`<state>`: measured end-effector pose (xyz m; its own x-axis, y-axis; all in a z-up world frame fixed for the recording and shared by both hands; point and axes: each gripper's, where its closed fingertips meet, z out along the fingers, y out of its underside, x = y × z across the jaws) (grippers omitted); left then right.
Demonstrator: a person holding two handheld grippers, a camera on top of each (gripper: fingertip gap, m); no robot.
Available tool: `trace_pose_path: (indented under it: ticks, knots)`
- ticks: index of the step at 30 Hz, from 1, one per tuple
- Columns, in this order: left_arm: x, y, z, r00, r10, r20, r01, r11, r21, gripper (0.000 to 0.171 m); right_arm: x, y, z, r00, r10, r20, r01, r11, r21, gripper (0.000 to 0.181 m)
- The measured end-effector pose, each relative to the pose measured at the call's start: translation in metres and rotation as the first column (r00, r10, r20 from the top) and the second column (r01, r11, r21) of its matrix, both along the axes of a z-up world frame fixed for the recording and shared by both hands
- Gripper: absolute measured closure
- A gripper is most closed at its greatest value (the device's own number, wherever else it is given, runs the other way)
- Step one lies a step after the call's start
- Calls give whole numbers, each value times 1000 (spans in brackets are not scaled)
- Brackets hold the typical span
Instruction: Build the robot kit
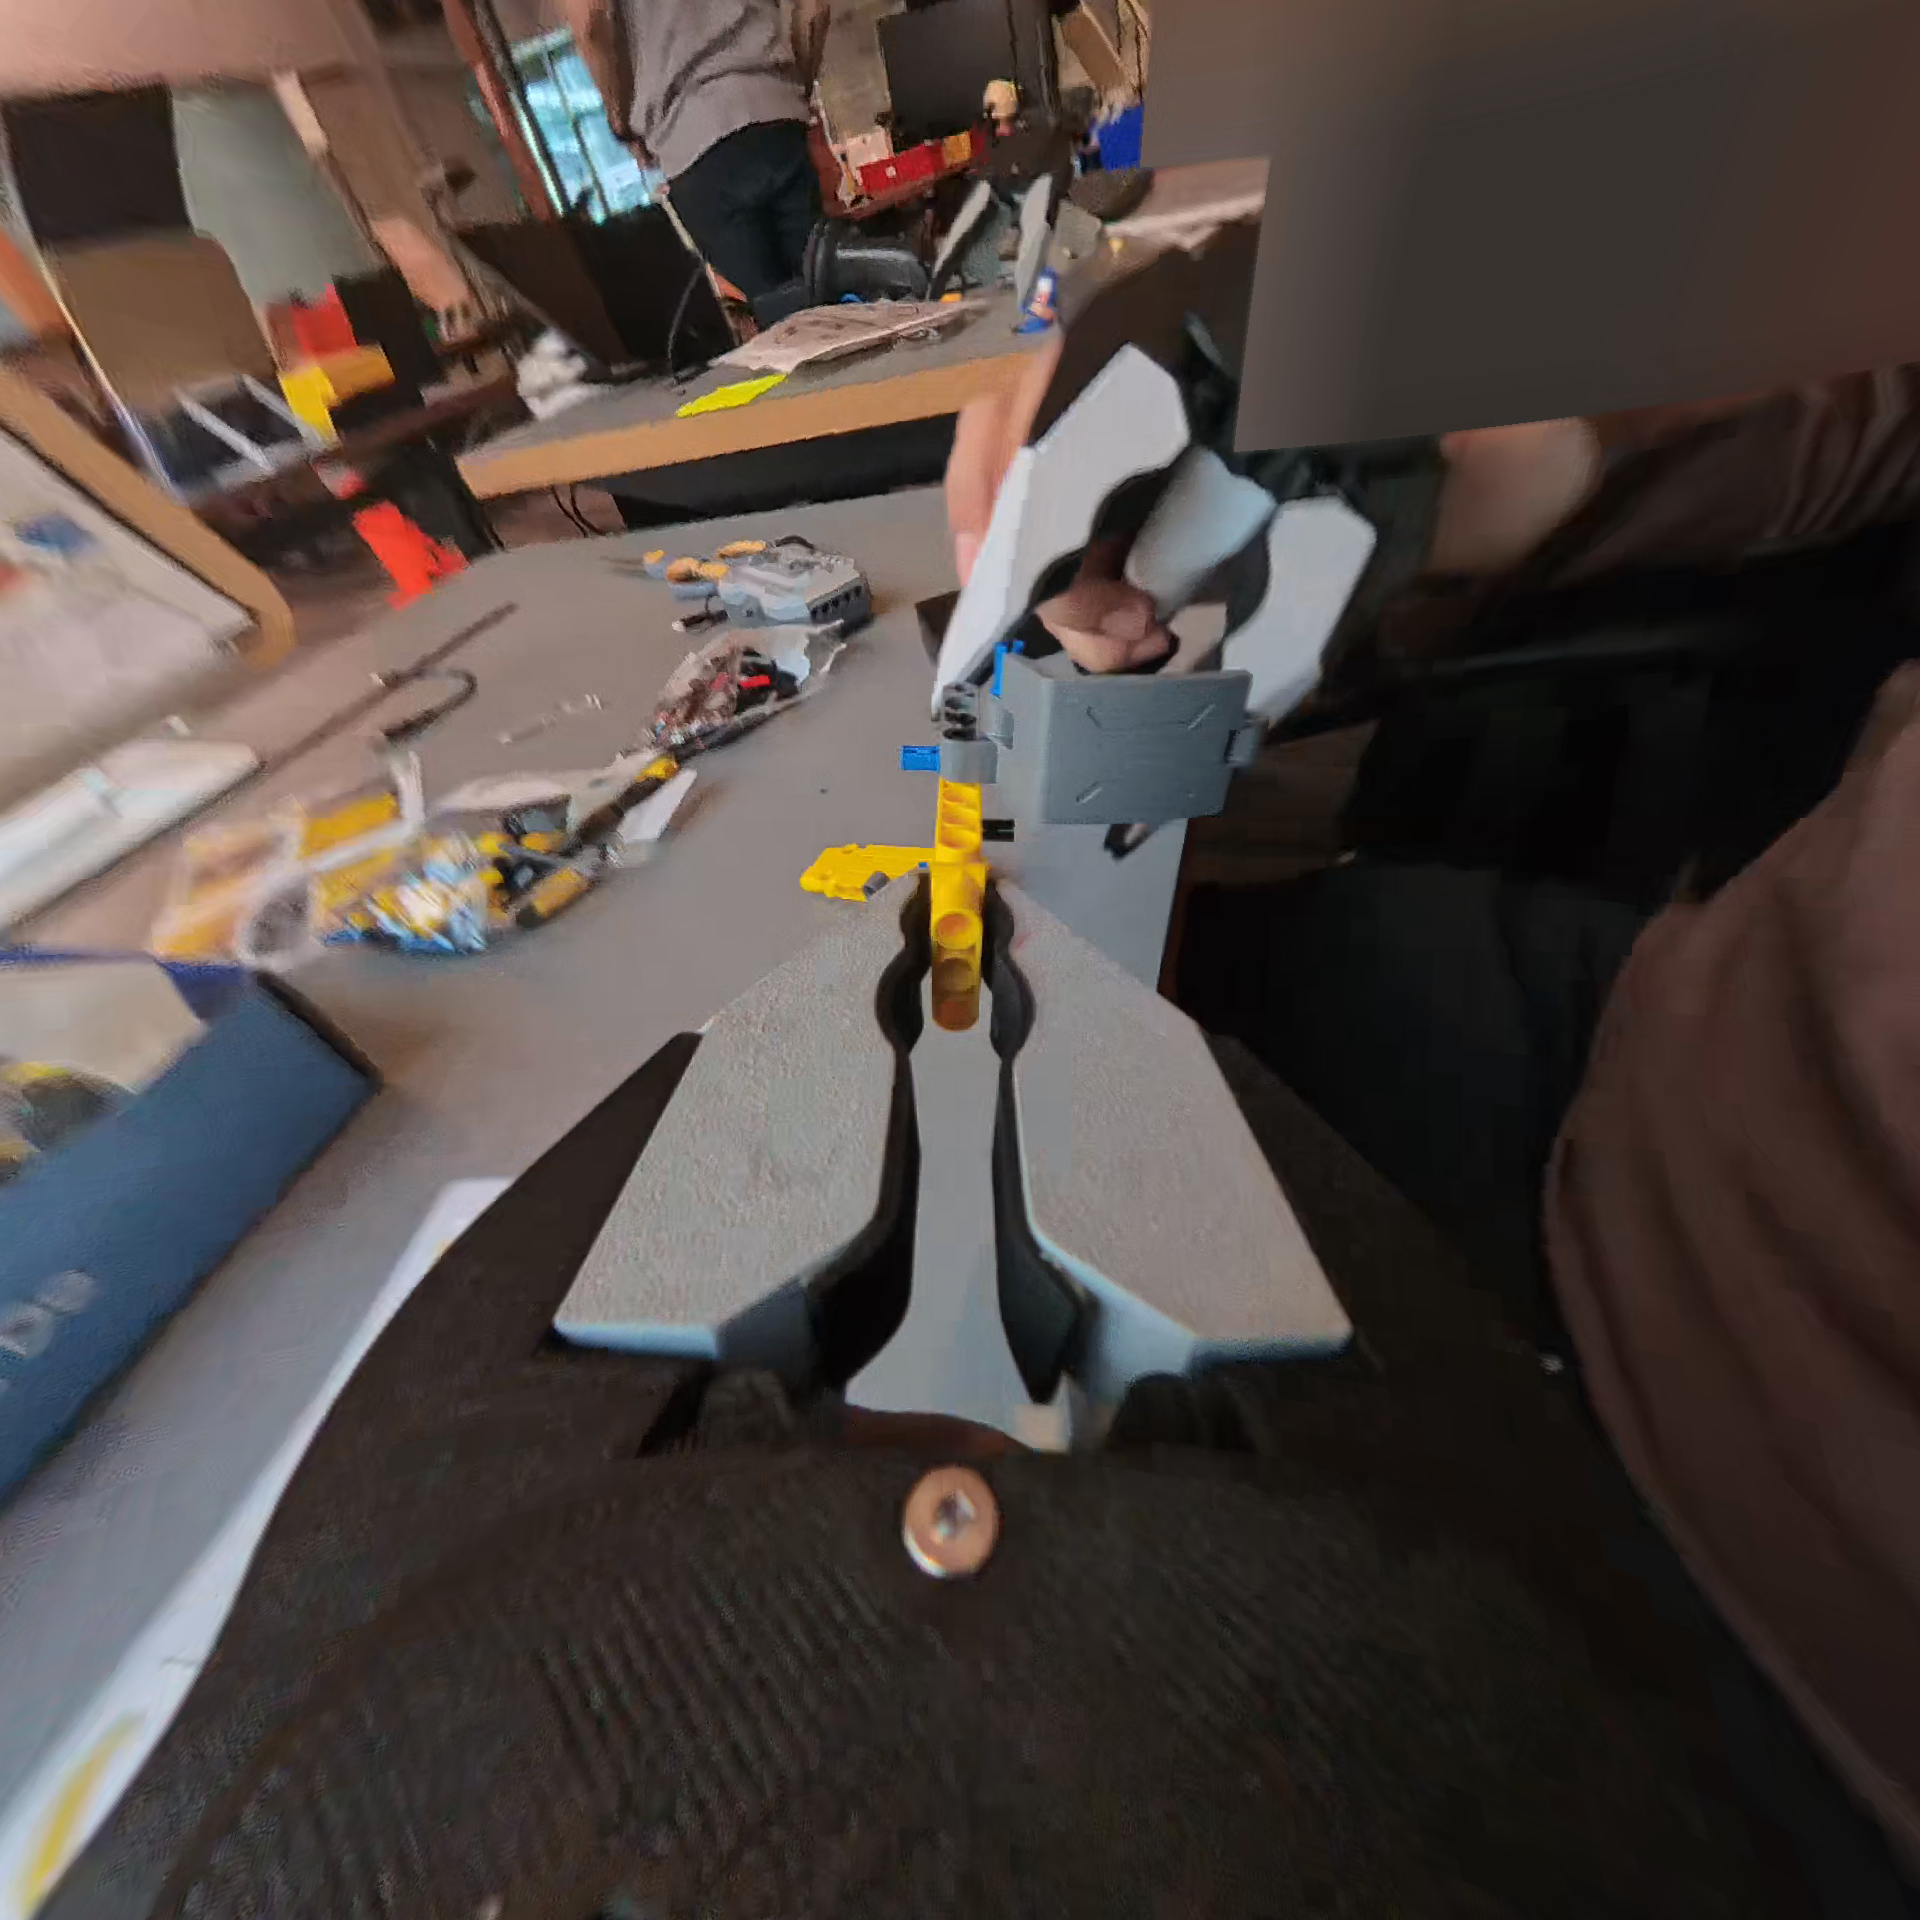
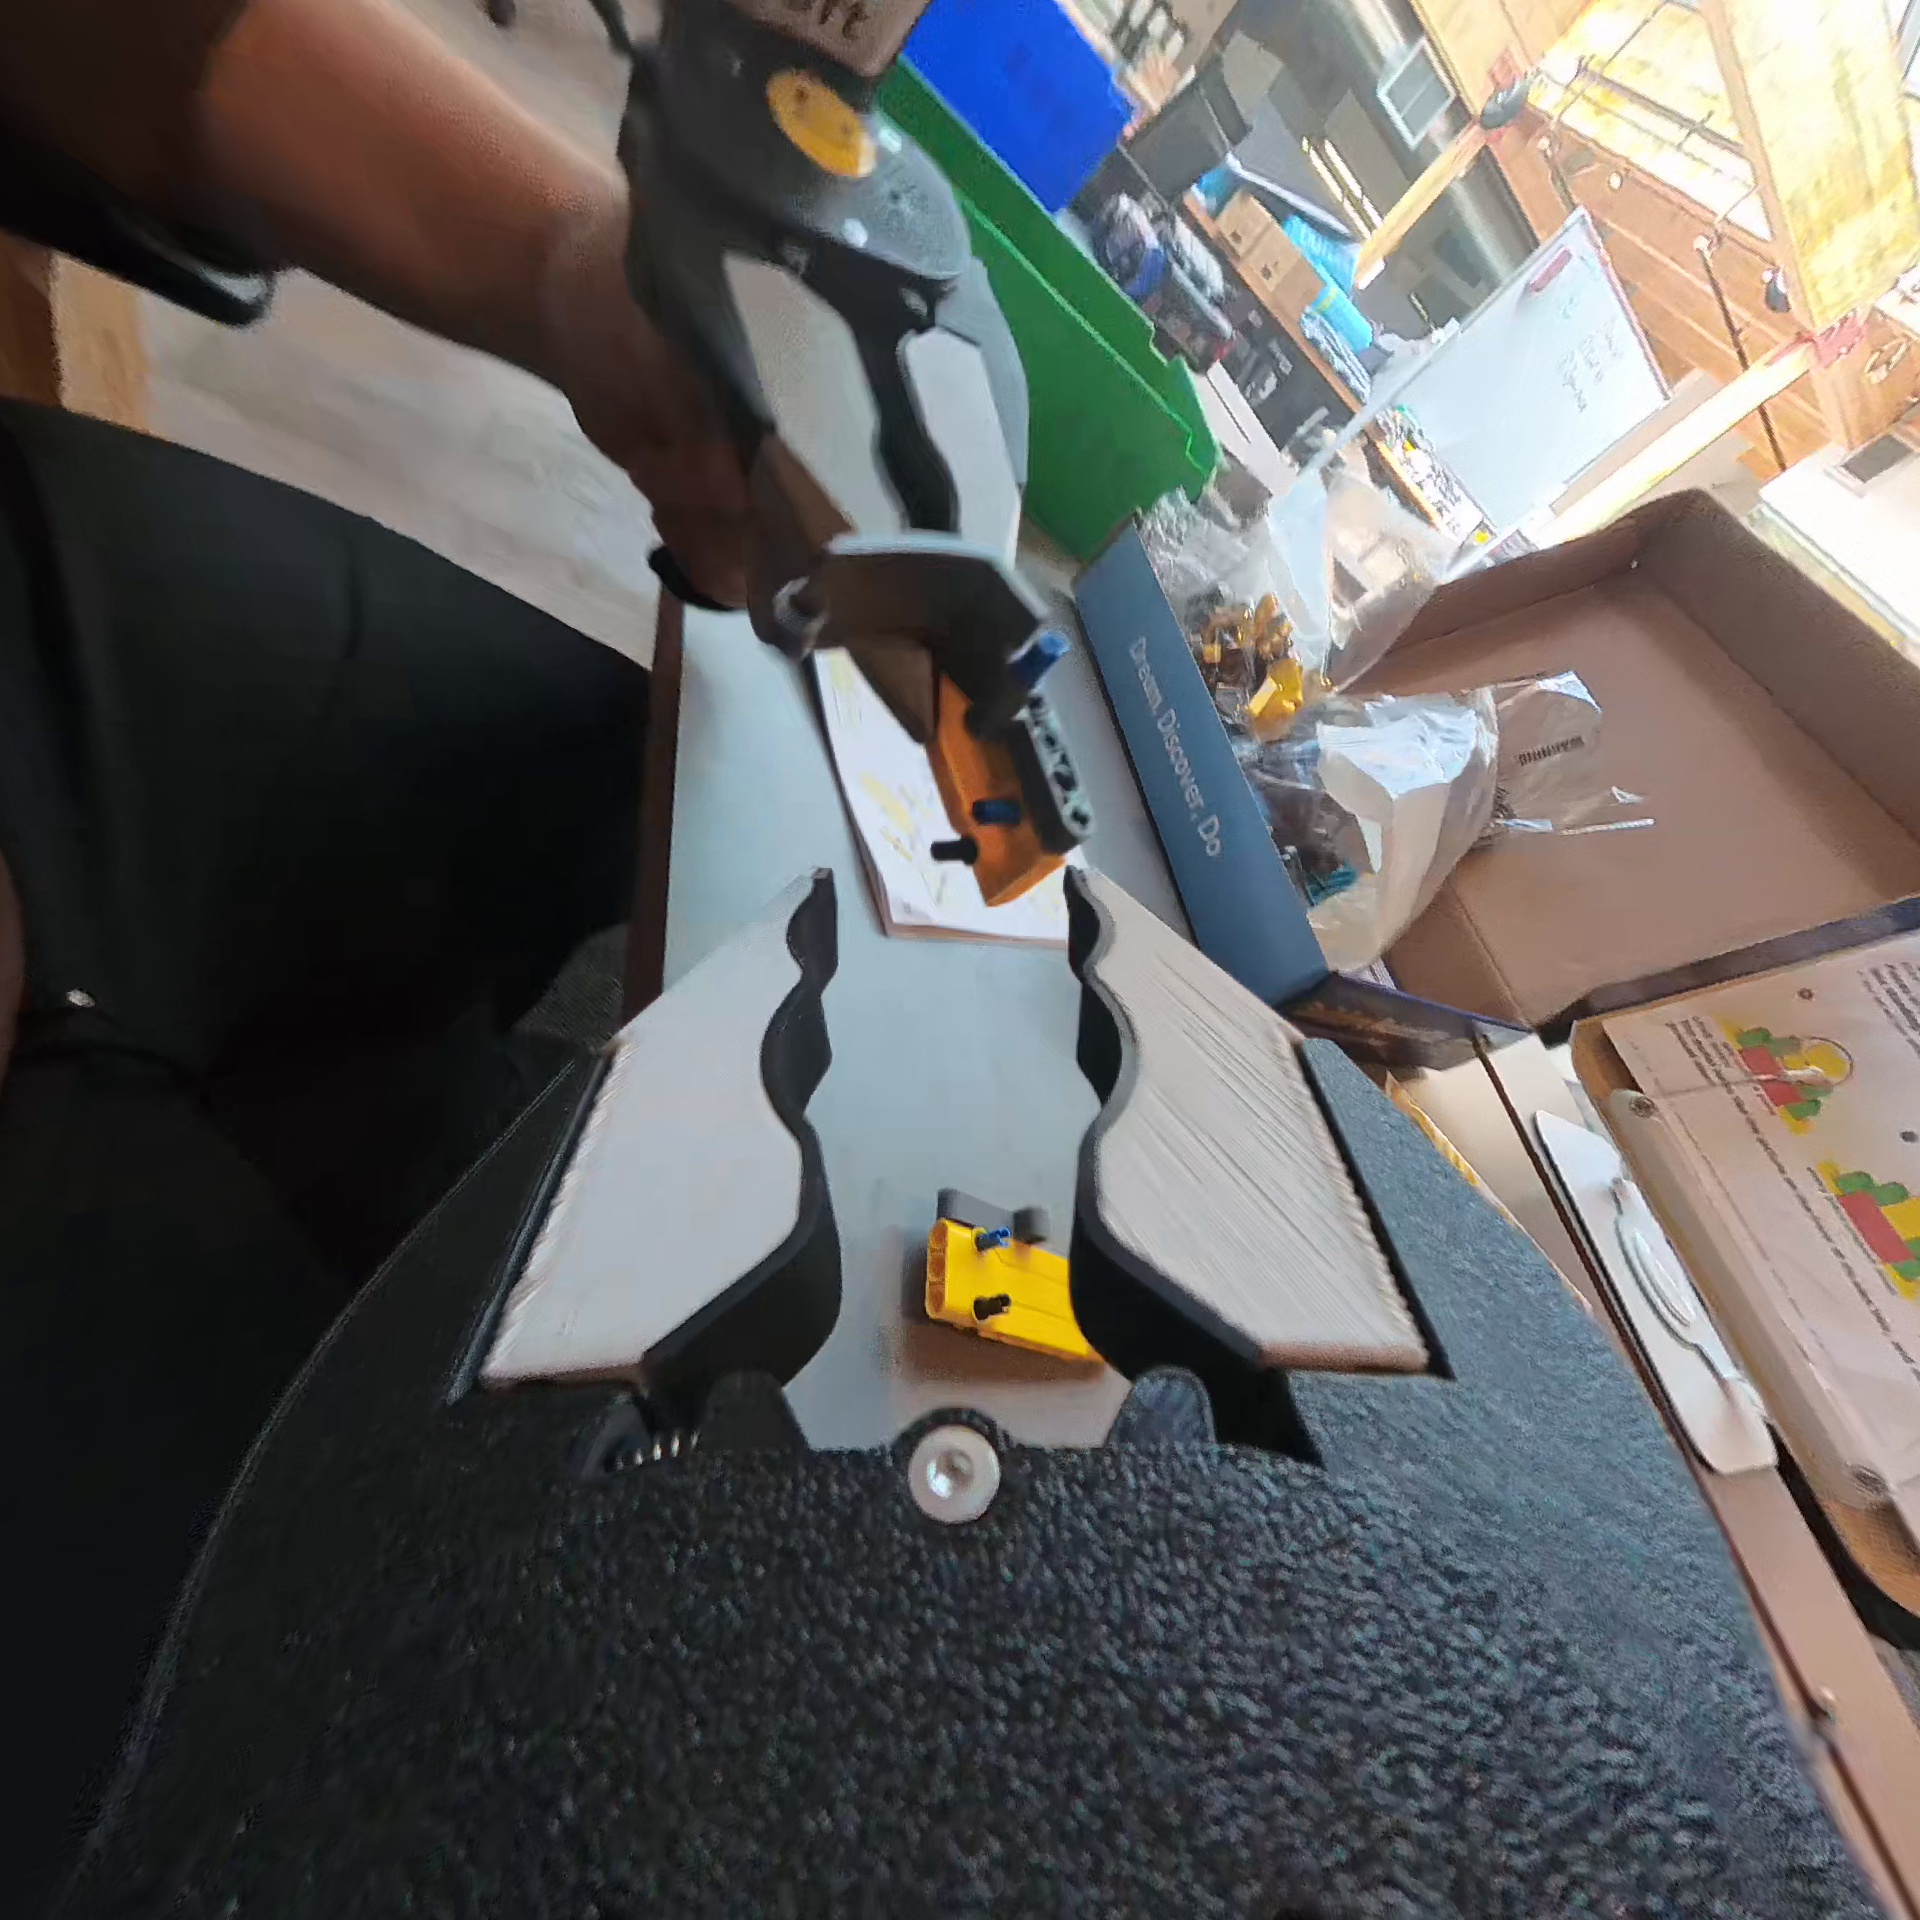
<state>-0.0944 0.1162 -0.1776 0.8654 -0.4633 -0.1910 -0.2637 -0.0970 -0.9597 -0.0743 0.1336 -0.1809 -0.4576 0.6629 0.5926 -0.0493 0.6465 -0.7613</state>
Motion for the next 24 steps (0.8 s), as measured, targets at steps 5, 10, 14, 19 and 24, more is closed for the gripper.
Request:
trace_pose_path:
  ticks: [5, 10, 14, 19, 24]
  knots:
    - [-10, 6, -16, 887, 77, 456, 87, 940, -329, 167, -2, 21, -13, 996, -83, 36, 81, 995, 62, 137]
    - [-23, 9, -49, 818, 219, 532, 105, 852, -512, 167, -2, 64, -40, 939, -242, 246, 248, 969, 7, 125]
    - [-13, 6, -55, 784, 193, 590, 228, 795, -563, 167, 3, 62, -49, 918, -211, 336, 236, 971, -34, 136]
    - [1, 2, -56, 797, 125, 591, 304, 762, -571, 167, 5, 21, -30, 959, -54, 278, 100, 983, -154, 130]
    - [-6, 13, -59, 821, 173, 544, 217, 787, -578, 167, 1, 3, -43, 960, -22, 278, 40, 997, -60, 130]
